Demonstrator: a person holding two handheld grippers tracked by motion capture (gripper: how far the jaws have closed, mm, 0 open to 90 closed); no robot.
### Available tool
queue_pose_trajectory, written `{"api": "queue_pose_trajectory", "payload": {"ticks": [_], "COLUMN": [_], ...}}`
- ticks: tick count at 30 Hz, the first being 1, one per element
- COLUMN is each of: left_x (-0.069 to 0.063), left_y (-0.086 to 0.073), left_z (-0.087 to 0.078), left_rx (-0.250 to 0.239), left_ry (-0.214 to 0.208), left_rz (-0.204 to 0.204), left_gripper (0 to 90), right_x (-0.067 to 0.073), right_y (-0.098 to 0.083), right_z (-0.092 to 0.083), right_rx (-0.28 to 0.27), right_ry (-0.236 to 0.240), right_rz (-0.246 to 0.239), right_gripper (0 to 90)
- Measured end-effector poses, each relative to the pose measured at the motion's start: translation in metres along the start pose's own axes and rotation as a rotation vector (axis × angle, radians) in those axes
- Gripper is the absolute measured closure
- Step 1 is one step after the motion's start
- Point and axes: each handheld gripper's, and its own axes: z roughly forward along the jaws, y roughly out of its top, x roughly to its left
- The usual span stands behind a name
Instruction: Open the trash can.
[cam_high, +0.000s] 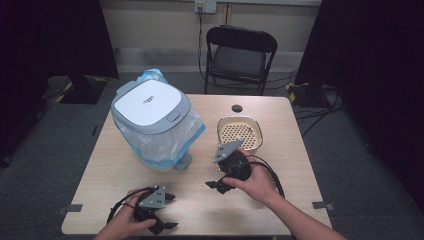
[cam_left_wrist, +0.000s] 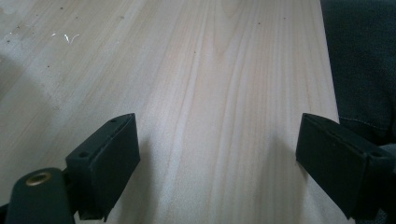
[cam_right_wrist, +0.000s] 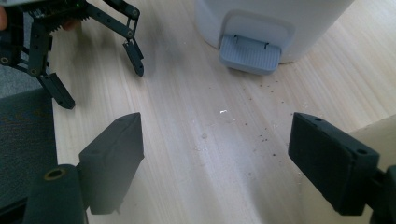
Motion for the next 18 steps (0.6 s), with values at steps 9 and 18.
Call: {"api": "queue_pose_trajectory", "payload": {"ticks": [9,18], "left_x": [0.0,0.0], "left_y": [0.0,0.0], "left_z": [0.0,0.0], "left_rx": [-0.001,0.001], "left_ry": [0.003,0.003], "left_rz": [0.008,0.007], "left_gripper": [12.7,12.4], "right_x": [-0.013,-0.026], "right_y": [0.02,0.046], "right_z": [-0.012,-0.022], "right_rx": [0.001,0.023], "right_ry": [-0.007,-0.034], "right_rz": [0.007,-0.019], "right_gripper": [17.7,17.7]}}
